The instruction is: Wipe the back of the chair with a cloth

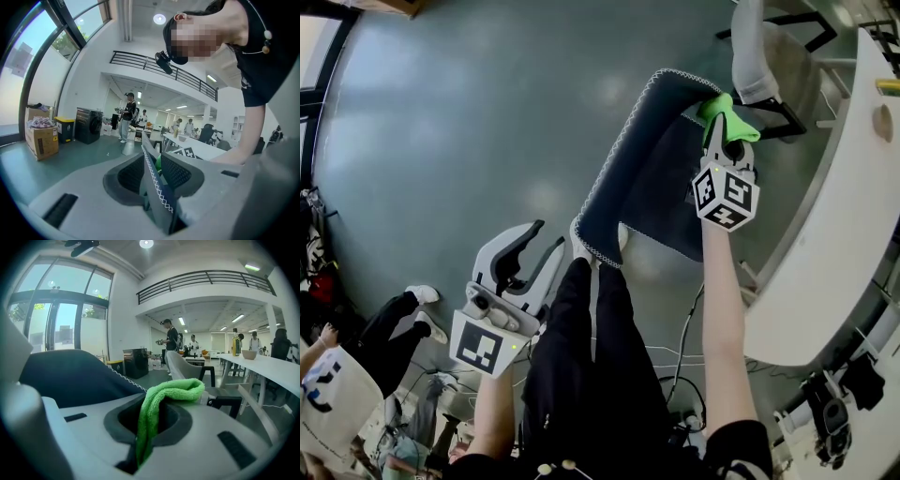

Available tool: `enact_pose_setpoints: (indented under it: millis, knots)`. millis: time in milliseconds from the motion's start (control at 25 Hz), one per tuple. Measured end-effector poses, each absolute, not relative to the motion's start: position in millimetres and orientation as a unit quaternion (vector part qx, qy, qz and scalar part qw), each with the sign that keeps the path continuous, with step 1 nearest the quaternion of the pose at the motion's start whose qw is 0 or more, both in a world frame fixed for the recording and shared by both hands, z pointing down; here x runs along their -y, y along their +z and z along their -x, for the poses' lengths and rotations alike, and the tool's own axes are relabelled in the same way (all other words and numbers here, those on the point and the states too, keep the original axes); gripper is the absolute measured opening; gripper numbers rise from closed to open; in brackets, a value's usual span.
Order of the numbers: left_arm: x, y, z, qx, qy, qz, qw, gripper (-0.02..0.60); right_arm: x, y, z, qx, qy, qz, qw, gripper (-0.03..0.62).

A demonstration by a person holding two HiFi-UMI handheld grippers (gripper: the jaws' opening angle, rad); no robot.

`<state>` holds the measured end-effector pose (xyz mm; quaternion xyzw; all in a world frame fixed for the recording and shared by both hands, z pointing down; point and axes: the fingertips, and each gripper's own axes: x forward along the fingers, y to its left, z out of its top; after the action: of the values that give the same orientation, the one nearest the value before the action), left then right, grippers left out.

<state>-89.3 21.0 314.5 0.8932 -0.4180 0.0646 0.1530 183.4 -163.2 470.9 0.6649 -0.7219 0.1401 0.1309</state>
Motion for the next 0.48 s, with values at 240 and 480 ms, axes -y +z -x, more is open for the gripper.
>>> enact_pose_setpoints:
  millis: [240,480]
  knots:
    - [-18.7,317.8,92.9,0.42,0.064,-0.892,0.156,0.115,185.1,497.2,-189.8,0.704,0.162,-0.677,0.143,0.018]
    - [-19.4,319.3,96.6,0.421,0.065,-0.891,0.158,0.115,194.9,499.3,-174.1,0.717,0.167,-0.663,0.138,0.018]
